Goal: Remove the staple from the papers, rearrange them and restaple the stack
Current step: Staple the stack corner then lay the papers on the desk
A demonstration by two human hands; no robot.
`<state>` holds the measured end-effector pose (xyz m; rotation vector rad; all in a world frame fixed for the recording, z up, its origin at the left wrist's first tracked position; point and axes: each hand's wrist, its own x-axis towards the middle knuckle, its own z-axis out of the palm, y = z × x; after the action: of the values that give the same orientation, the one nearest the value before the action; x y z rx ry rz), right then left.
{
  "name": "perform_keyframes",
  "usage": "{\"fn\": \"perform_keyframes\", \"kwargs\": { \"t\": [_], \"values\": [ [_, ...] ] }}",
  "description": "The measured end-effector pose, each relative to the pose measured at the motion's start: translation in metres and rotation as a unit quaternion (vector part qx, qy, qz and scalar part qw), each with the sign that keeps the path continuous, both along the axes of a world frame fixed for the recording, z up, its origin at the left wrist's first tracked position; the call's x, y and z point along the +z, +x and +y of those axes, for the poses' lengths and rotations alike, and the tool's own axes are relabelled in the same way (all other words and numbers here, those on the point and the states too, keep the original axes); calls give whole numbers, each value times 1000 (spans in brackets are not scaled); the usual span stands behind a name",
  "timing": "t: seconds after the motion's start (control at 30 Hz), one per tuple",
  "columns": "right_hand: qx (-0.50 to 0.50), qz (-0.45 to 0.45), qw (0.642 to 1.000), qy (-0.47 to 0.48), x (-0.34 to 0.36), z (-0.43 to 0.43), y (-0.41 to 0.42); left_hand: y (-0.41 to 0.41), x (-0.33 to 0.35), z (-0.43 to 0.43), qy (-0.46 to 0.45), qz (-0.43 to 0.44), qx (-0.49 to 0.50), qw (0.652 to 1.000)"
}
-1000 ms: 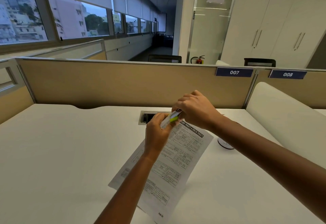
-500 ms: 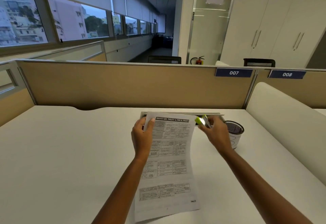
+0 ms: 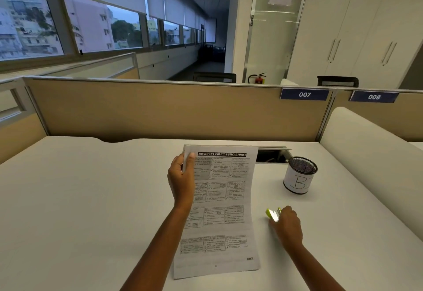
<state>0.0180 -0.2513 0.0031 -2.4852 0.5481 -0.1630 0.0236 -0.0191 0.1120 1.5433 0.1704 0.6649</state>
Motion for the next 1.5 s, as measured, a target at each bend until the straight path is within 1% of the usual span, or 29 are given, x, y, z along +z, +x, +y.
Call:
{"fn": "perform_keyframes", "kwargs": {
  "t": [0.17, 0.23, 0.3, 0.33, 0.37, 0.4, 0.43, 0.47, 0.53, 0.57, 0.6, 0.73, 0.8, 0.87, 0.9, 0.97, 1.03, 1.1, 1.17, 1.27, 1.4, 1.5],
  "values": [
    [-3, 27, 1000, 0, -3, -1, 0, -2, 4, -2, -12, -15, 1, 1000],
    [-1, 59, 998, -1, -2, -1, 0, -3, 6, -3, -18, -21, -4, 1000],
    [4, 97, 995, -29, 2, 1, -1, -4, 8, -4, -23, -26, -8, 999],
    [6, 93, 995, -32, 4, 2, 0, -5, 9, -4, -24, -30, -9, 999],
    [13, 67, 998, -12, 7, 3, 0, -5, 10, -4, -25, -34, -9, 999],
    [31, 25, 999, 31, 9, 6, 0, -5, 11, -4, -28, -37, -10, 999],
    [63, -23, 993, 97, 13, 9, -2, -5, 12, -4, -30, -41, -11, 999],
    [101, -56, 977, 179, 17, 12, -6, -5, 12, -4, -32, -44, -12, 998],
    [156, -69, 927, 335, 22, 19, -15, -4, 14, -3, -34, -48, -12, 998],
    [164, -67, 907, 383, 23, 21, -18, -3, 15, -2, -37, -48, -10, 998],
    [165, -68, 896, 406, 22, 22, -22, -2, 17, -1, -45, -48, -9, 998],
    [145, -99, 887, 428, 14, 24, -28, 2, 20, 3, -70, -47, 1, 996],
    [127, -118, 883, 437, 12, 26, -29, 6, 19, 5, -61, -43, 5, 997],
    [110, -136, 879, 443, 15, 28, -26, 11, 15, 9, -41, -14, 11, 999],
    [99, -144, 878, 445, 16, 29, -24, 13, 13, 11, -30, 17, 15, 999],
    [72, -155, 878, 448, 18, 31, -19, 16, 2, 18, -5, 109, 8, 994],
    [45, -163, 877, 450, 19, 34, -12, 15, -14, 22, 65, 199, -9, 978],
    [21, -163, 876, 454, 21, 41, -3, 12, -32, 26, 131, 249, -33, 959],
    [1, -161, 871, 464, 21, 50, 6, 9, -45, 30, 165, 264, -59, 949],
    [-11, -149, 878, 454, 21, 68, 20, 10, -56, 39, 185, 261, -39, 947],
    [7, -130, 898, 419, 19, 92, 37, 17, -56, 56, 159, 240, 21, 958],
    [44, -116, 915, 383, 16, 119, 57, 31, -59, 76, 130, 236, 51, 962]
  ]
}}
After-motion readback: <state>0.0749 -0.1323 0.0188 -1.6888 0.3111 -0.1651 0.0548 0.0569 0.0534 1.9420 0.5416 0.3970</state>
